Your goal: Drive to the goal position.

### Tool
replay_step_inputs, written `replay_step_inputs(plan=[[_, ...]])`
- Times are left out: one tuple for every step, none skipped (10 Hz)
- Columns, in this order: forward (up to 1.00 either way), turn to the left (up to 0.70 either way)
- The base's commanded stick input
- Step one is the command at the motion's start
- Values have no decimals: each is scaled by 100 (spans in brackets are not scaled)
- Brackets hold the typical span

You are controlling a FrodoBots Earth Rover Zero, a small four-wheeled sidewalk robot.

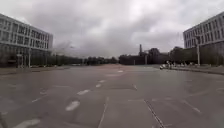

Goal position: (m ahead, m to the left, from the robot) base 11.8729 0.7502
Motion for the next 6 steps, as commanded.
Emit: replay_step_inputs(plan=[[70, 0], [70, 0], [70, 0], [70, 0], [70, 0], [70, 0]])
